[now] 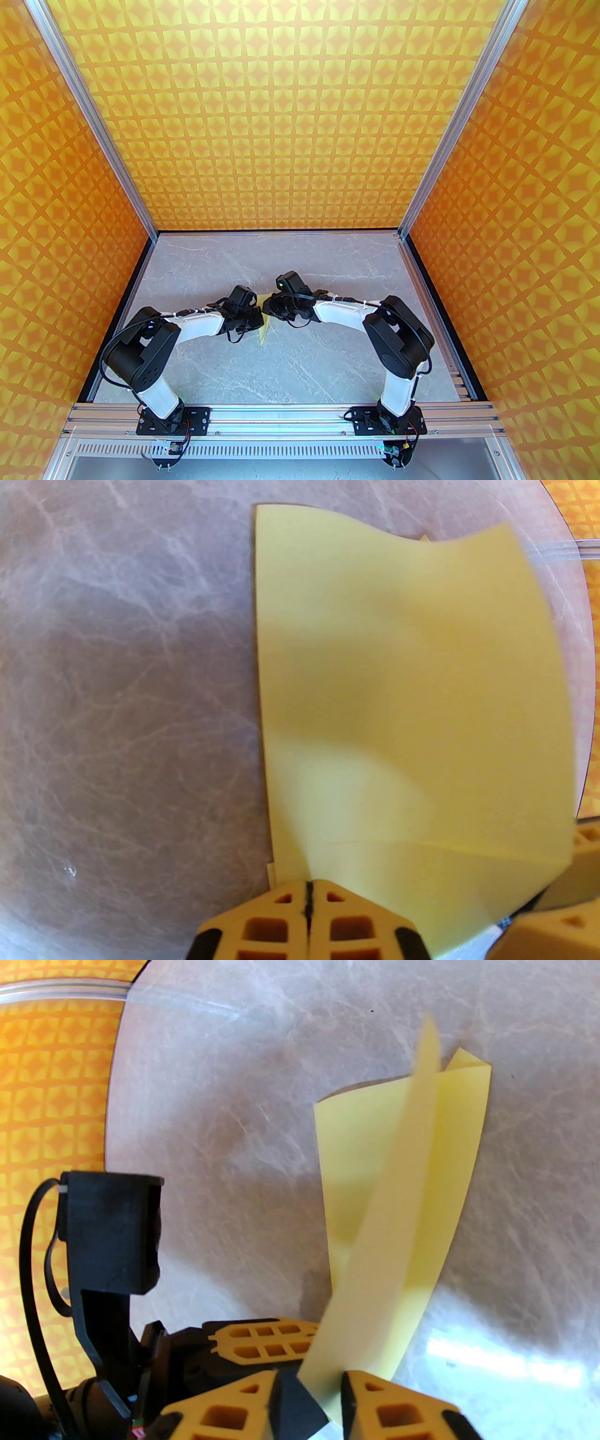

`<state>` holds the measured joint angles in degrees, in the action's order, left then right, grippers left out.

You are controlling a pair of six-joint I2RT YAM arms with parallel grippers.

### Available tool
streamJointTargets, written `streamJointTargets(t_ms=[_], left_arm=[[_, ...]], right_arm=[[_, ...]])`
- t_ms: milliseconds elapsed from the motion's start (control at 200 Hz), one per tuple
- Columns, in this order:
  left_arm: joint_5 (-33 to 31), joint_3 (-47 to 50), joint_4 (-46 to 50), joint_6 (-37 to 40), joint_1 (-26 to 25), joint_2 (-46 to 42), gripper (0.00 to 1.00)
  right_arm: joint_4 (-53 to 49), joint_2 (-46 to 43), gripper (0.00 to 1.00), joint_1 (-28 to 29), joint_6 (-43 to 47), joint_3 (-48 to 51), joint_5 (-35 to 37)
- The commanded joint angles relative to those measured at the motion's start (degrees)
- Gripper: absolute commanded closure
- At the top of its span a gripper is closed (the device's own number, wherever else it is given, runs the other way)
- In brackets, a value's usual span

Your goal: Fold a paper plane with a square sheet of paper (fold left side to right side)

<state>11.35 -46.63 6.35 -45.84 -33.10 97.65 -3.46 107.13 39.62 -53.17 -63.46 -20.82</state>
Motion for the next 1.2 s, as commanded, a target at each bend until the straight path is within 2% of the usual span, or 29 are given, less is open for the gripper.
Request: streamJointTargets(t_ms=[0,280,635,725,960,1195], left_arm=[[-0.37,0.15,2.98,-0.25,-0.18,1.67,0.98],[0.08,0.44,2.76,-0.65,0.20,-1.85,0.96],[1.52,2.17,0.92,-2.73,3.68,-10.55,0.87],[2.46,3.24,-1.45,-3.32,4.99,-11.50,0.82],[4.55,8.53,-11.25,-7.33,8.02,-13.04,0.80],[4.82,7.46,-7.49,-3.75,8.73,-12.82,0.77]], right_arm=[[7.06,2.30,0.70,0.12,-3.10,0.48,-3.60],[11.44,3.93,0.69,-0.29,-5.47,2.26,-4.14],[11.70,5.54,0.70,-0.51,-5.44,2.46,-4.63],[11.81,5.92,0.70,-0.50,-5.46,2.46,-4.84],[12.15,6.83,0.73,-0.50,-5.47,2.01,-5.54],[12.01,7.05,0.74,-0.50,-5.32,1.37,-5.69]])
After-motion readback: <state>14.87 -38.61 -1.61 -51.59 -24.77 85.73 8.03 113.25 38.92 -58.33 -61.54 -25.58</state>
